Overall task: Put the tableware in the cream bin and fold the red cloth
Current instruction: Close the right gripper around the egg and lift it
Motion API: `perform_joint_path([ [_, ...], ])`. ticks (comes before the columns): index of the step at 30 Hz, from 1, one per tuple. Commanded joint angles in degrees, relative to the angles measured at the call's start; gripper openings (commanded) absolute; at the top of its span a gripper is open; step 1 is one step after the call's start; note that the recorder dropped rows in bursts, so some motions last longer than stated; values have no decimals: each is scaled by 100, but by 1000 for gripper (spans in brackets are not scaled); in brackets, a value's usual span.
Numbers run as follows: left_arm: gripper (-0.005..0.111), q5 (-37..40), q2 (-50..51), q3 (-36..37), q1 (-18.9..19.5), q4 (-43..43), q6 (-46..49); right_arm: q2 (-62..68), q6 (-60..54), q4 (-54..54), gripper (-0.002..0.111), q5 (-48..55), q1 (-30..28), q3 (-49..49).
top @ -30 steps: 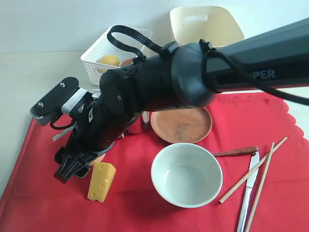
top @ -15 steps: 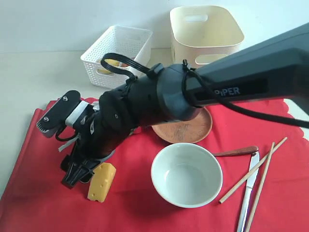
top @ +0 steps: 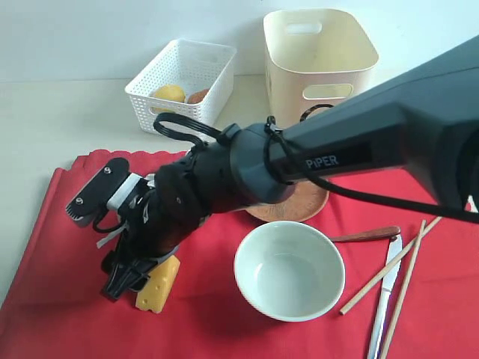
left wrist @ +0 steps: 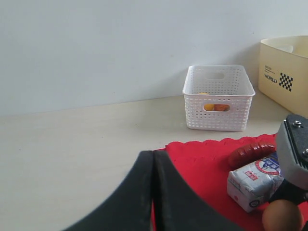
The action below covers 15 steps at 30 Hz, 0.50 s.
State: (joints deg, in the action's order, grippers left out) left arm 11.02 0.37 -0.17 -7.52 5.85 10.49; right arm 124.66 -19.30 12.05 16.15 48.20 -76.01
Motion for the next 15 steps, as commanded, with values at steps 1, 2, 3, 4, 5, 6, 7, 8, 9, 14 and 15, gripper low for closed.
perform_joint_path([
  [1,1,-5,-37,17,25,3,-24,19,-13,-63,60,-176,11,-43],
  [2,1,-5,-37,17,25,3,-24,19,-13,-63,56,-184,11,-43],
  [3,1,-5,-37,17,25,3,-11,19,-13,-63,53,-187,11,-43],
  [4,1,-5,-37,17,25,3,-11,19,-13,-63,49,-195,11,-43],
  [5,1,-5,-37,17,25,3,-11,19,-13,-63,45,-200,11,-43],
  [6,1,-5,-37,17,25,3,-11,19,-13,-41,42,-200,11,-43],
  [7,1,-5,-37,17,25,3,-11,19,-13,-35,38,-200,11,-43],
  [8,1,-5,-37,17,25,3,-11,19,-13,-19,35,-200,11,-43],
  [9,1,-5,-37,17,25,3,-11,19,-13,-19,32,-200,11,-43],
  [14,1,-5,-37,17,25,3,-25,19,-13,-19,16,-200,11,-43],
  [15,1,-5,-37,17,25,3,-25,19,-13,-6,13,-200,11,-43],
])
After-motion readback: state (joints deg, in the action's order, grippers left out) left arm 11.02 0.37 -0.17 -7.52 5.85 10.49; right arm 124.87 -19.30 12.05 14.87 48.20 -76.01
